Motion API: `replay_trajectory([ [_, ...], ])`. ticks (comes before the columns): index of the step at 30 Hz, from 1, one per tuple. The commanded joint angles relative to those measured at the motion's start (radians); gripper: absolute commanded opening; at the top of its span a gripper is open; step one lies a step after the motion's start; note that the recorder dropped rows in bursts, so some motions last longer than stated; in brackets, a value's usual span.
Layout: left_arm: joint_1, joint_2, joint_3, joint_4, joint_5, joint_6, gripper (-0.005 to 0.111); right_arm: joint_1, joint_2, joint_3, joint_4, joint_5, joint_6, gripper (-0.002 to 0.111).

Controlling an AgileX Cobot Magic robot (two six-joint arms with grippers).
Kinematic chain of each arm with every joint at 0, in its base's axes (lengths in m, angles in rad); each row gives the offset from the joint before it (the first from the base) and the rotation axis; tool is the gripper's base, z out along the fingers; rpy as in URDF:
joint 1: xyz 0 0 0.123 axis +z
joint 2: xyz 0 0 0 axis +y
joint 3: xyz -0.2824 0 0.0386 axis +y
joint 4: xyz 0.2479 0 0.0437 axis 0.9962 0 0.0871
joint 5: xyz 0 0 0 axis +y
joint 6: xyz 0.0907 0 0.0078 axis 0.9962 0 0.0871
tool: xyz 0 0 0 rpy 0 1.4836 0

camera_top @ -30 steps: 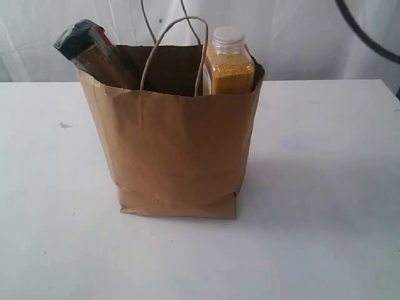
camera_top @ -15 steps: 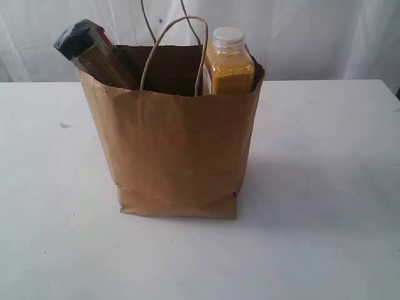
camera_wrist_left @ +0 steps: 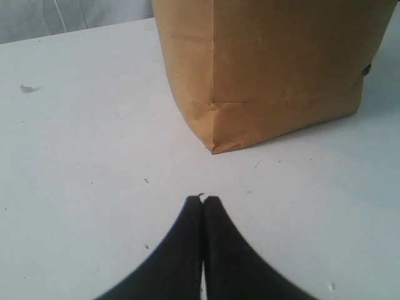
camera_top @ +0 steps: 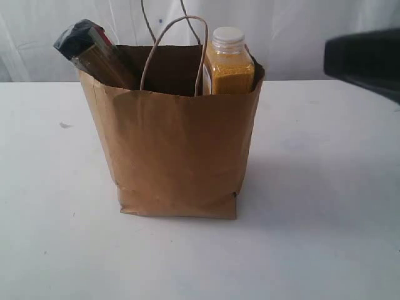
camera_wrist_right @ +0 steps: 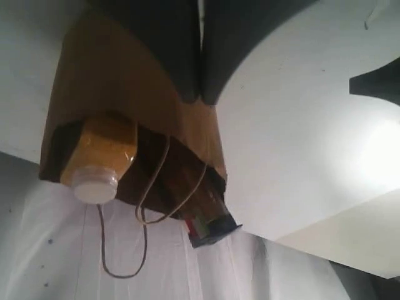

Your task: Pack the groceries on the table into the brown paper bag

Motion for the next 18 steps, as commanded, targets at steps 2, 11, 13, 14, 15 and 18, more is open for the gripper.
replay_trajectory([
  [2,0.003,-0.004,0.004,-0.005,-0.002,0.003,0.000,-0.001,-0.099,0.054,0.027,0.016,0.006,0.000],
  [11,0.003,-0.004,0.004,-0.005,-0.002,0.003,0.000,-0.001,-0.198,0.056,0.037,0.151,0.006,0.000],
  [13,0.003,-0.004,0.004,-0.005,-0.002,0.003,0.000,-0.001,-0.209,0.056,0.037,0.144,0.006,0.000],
  [14,0.003,-0.004,0.004,-0.005,-0.002,0.003,0.000,-0.001,-0.213,0.056,0.037,0.134,0.006,0.000],
  [15,0.003,-0.004,0.004,-0.005,-0.002,0.003,0.000,-0.001,-0.215,0.056,0.037,0.124,0.006,0.000],
  [18,0.003,-0.004,0.004,-0.005,-0.002,0.003,0.000,-0.001,-0.216,0.056,0.035,0.115,0.006,0.000],
])
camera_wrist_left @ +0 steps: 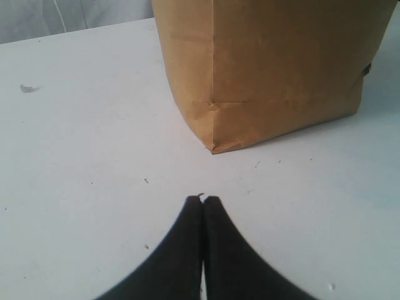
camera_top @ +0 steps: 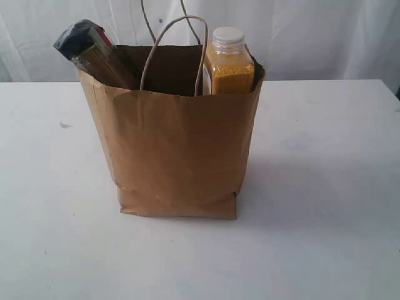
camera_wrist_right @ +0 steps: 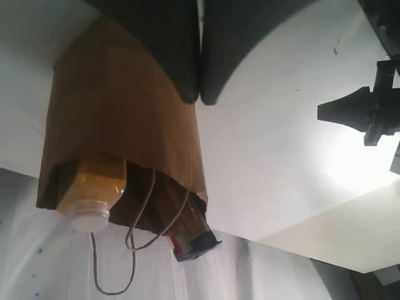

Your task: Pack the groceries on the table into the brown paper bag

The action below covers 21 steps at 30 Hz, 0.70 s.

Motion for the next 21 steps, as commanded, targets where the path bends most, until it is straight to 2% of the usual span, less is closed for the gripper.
replay_trajectory([
  [1,0.003,-0.004,0.004,-0.005,-0.002,0.003,0.000,-0.001,-0.005,0.003,-0.010,-0.026,0.003,0.000],
  [7,0.003,-0.004,0.004,-0.005,-0.002,0.003,0.000,-0.001,-0.005,0.031,-0.051,-0.037,0.005,0.000],
  [12,0.003,-0.004,0.004,-0.005,-0.002,0.003,0.000,-0.012,-0.026,0.209,-0.100,-0.296,0.020,0.000],
  [16,0.003,-0.004,0.004,-0.005,-0.002,0.003,0.000,-0.088,-0.112,0.419,-0.100,-0.470,0.116,0.000],
  [21,0.003,-0.004,0.004,-0.005,-0.002,0.003,0.000,-0.230,-0.294,0.615,-0.100,-0.483,0.170,0.000],
])
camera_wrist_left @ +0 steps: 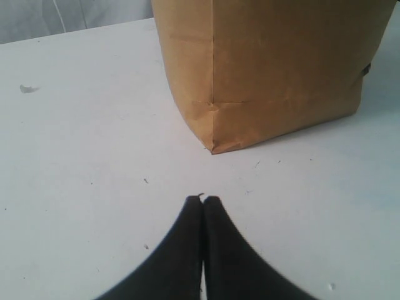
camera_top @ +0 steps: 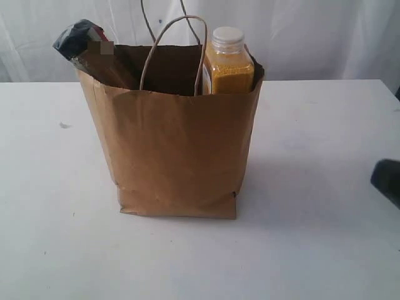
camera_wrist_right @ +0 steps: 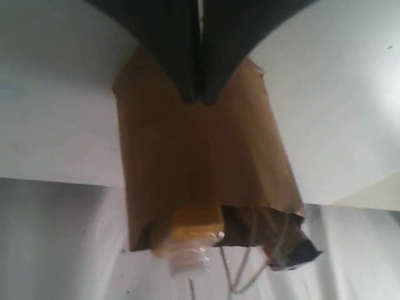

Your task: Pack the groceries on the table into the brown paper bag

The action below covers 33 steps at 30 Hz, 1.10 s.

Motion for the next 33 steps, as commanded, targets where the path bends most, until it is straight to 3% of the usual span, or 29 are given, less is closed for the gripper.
replay_trajectory([
  [1,0.003,-0.004,0.004,-0.005,-0.002,0.003,0.000,-0.122,-0.170,0.149,-0.013,-0.041,0.036,0.000],
  [4,0.003,-0.004,0.004,-0.005,-0.002,0.003,0.000,-0.191,-0.289,0.216,-0.019,-0.035,-0.020,0.000],
  [9,0.003,-0.004,0.004,-0.006,-0.002,0.003,0.000,-0.274,-0.297,0.284,-0.019,-0.019,-0.046,0.000],
  [33,0.003,-0.004,0.004,-0.006,-0.001,0.003,0.000,-0.287,-0.297,0.339,-0.044,0.088,-0.047,0.000],
])
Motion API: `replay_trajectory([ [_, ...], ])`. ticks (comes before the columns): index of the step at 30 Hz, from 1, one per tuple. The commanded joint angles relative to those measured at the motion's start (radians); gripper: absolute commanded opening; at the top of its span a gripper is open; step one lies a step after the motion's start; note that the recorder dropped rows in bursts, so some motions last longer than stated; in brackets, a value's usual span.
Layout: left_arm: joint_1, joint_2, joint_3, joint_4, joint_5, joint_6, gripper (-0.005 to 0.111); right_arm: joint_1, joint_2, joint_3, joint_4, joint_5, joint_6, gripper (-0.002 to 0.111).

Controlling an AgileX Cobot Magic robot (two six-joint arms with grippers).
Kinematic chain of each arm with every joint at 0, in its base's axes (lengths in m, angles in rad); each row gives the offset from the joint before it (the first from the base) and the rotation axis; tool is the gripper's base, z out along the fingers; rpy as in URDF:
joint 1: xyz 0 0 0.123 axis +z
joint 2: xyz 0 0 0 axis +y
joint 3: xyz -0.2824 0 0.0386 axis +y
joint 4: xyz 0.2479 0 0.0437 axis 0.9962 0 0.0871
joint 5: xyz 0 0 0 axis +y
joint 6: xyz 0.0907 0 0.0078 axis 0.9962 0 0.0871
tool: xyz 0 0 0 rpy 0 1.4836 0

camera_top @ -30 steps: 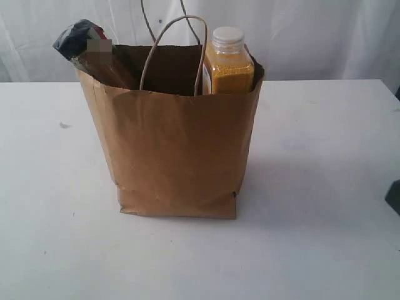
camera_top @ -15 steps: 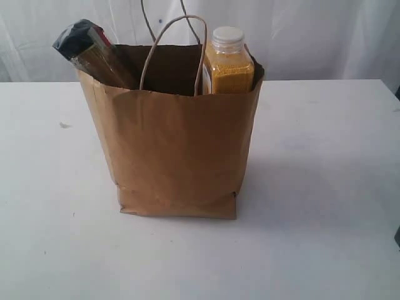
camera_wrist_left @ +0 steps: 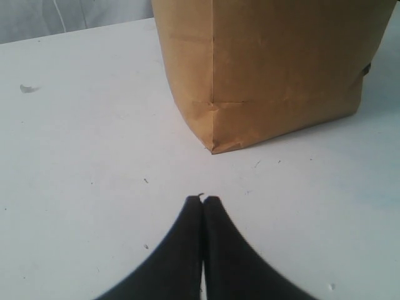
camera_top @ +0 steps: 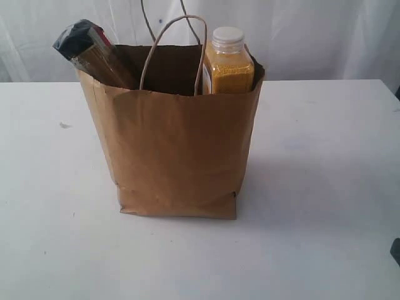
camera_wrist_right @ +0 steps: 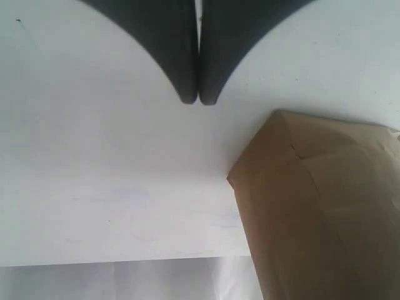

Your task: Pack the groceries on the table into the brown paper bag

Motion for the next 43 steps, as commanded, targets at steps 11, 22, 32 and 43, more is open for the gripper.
replay_trajectory([
  [11,0.003,-0.004,0.004,-0.006,-0.001,0.003,0.000,-0.005,-0.006,0.004,-0.004,-0.001,-0.012,0.000],
  [22,0.003,-0.004,0.004,-0.006,-0.001,0.003,0.000,-0.005,-0.006,0.004,-0.004,-0.001,-0.012,0.000],
  [32,0.003,-0.004,0.004,-0.006,-0.001,0.003,0.000,-0.005,-0.006,0.004,-0.004,-0.001,-0.012,0.000],
  [43,0.102,-0.004,0.004,-0.006,-0.001,0.003,0.000,-0.005,-0.006,0.004,-0.004,-0.001,-0.012,0.000],
])
